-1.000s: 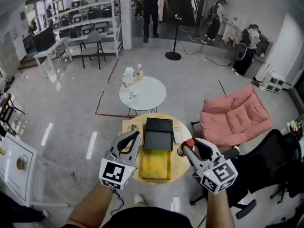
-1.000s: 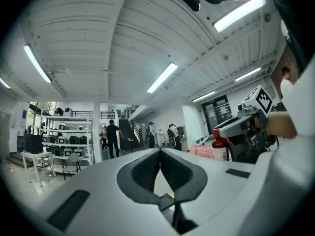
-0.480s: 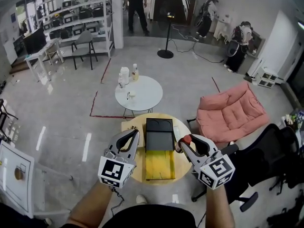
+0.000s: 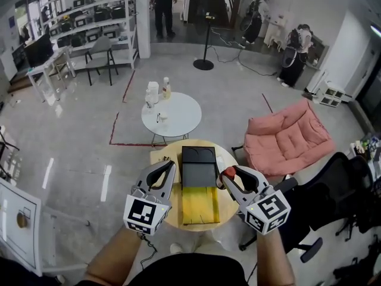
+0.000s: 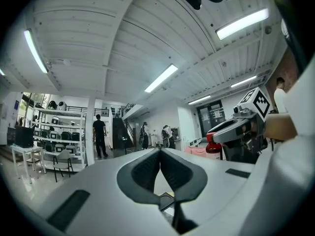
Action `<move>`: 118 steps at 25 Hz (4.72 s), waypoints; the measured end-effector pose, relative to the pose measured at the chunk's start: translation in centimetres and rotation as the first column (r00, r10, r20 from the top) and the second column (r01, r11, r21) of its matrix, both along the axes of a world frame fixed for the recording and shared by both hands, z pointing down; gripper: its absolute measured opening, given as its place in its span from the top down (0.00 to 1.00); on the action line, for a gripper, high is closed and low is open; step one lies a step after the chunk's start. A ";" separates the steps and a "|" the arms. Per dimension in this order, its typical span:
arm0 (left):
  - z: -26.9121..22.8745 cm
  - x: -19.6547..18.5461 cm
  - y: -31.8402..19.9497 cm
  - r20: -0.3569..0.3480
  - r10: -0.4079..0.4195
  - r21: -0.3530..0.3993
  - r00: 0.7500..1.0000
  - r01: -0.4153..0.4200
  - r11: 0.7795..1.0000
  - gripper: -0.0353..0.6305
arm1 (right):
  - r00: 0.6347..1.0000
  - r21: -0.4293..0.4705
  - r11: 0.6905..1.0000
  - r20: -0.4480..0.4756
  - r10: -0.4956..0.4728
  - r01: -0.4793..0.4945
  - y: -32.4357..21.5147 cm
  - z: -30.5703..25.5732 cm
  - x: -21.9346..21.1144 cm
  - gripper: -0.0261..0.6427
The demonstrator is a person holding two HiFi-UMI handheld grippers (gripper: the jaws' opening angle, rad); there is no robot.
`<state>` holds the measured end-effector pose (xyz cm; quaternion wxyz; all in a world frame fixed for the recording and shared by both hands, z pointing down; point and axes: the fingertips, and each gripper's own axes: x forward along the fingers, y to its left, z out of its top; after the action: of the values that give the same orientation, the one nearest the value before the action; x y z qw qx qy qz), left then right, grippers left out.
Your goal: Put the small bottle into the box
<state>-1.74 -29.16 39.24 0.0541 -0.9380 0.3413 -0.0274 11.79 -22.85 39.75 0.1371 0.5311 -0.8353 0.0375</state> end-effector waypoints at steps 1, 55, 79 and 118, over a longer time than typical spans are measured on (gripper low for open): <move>0.0 0.0 -0.1 -0.002 -0.002 0.000 1.000 0.002 1.000 0.92 | 1.000 -0.002 1.000 -0.001 -0.005 0.005 -0.2 0.1 0.0 0.74; 4.8 4.9 -5.3 0.054 -0.038 -0.088 0.998 0.042 0.995 0.92 | 0.992 -0.289 0.949 0.037 -0.123 0.128 -6.8 14.9 1.8 0.74; 4.6 4.3 -4.6 0.059 -0.033 -0.082 0.998 0.037 0.996 0.92 | 0.995 -0.424 0.900 0.020 -0.102 0.101 -4.8 23.7 1.5 0.74; 5.2 2.6 -5.1 0.080 -0.069 -0.090 0.994 0.076 0.993 0.92 | 0.995 -0.644 0.763 -0.026 -0.098 0.059 -3.3 35.8 2.6 0.74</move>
<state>0.83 -34.28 44.45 0.0225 -0.9247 0.3713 -0.0811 14.38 -26.15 75.52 0.3359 0.4176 -0.7893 0.2996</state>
